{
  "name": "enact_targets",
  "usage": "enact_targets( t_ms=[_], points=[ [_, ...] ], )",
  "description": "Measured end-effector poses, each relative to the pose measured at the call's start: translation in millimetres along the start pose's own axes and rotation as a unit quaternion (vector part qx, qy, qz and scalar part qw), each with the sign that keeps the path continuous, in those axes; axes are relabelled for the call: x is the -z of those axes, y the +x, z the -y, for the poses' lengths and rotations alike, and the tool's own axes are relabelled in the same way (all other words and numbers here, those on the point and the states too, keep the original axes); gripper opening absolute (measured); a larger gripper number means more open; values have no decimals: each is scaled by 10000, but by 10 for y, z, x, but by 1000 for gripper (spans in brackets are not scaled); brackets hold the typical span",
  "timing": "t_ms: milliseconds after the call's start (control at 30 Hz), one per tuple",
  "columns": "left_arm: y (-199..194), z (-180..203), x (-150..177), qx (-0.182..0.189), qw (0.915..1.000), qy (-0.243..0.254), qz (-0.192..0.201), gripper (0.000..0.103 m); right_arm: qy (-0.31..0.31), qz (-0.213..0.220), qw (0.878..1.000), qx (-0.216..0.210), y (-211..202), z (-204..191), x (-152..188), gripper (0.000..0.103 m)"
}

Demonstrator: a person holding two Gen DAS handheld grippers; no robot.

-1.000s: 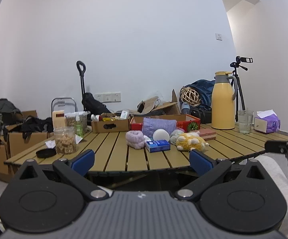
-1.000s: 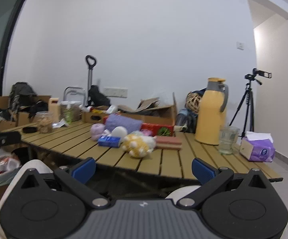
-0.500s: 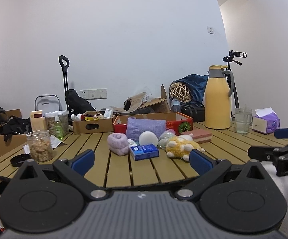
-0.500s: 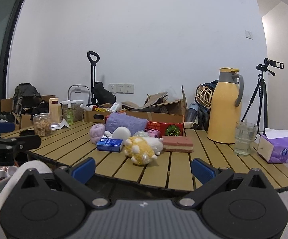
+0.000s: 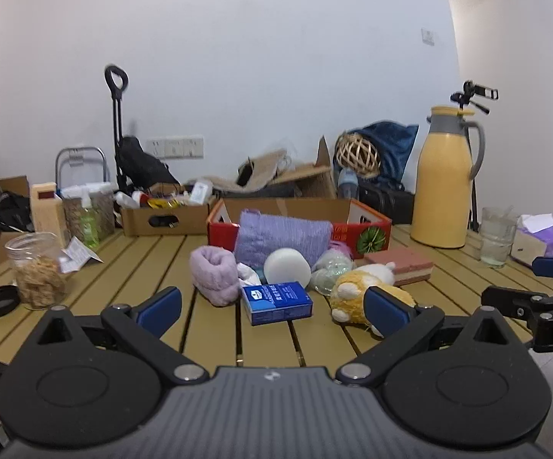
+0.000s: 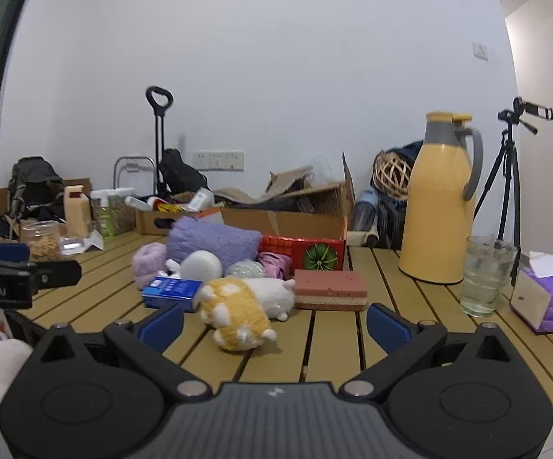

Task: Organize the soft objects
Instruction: 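Reach the right gripper to the yellow-white plush toy and grasp it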

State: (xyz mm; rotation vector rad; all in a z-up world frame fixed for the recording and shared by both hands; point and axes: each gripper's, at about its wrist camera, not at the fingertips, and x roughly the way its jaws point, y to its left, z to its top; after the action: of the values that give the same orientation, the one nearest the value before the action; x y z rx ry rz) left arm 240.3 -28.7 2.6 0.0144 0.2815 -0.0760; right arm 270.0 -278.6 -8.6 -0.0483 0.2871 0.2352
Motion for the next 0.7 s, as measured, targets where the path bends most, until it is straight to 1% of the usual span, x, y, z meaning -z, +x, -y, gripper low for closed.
enact_targets(
  t_ms=[100, 267, 300, 333, 400, 500, 533, 600, 667, 700],
  points=[
    [238, 42, -24, 74, 9999, 13, -153, 103, 40, -118, 9999, 0, 237, 60, -41, 98],
    [612, 135, -50, 166, 9988, -15, -465, 103, -58, -201, 9998, -64, 593, 149, -120, 97],
    [689, 170, -52, 217, 9983, -14, -545, 103, -88, -232, 9997, -77, 663, 167, -136, 94],
    [739, 199, -45, 258, 9979, -8, -588, 103, -118, -276, 9995, -108, 737, 185, -147, 88],
    [862, 262, -35, 276, 9972, 16, -695, 103, -106, -411, 9990, -154, 875, 229, -160, 79],
    [1050, 319, -13, 334, 9958, -49, -852, 102, -55, -641, 9977, -189, 1098, 283, -143, 74],
    [1103, 328, -7, 367, 9952, -83, -901, 100, -63, -698, 9974, -185, 1156, 295, -130, 70],
    [1173, 328, -1, 383, 9945, -167, -960, 97, -50, -832, 9963, -196, 1275, 313, -98, 67],
    [1210, 298, -1, 487, 9937, -262, -972, 95, 4, -1014, 9946, -226, 1377, 323, -47, 64],
    [1200, 273, -4, 576, 9938, -287, -907, 95, 43, -1108, 9935, -273, 1416, 315, -22, 58]
  ],
)
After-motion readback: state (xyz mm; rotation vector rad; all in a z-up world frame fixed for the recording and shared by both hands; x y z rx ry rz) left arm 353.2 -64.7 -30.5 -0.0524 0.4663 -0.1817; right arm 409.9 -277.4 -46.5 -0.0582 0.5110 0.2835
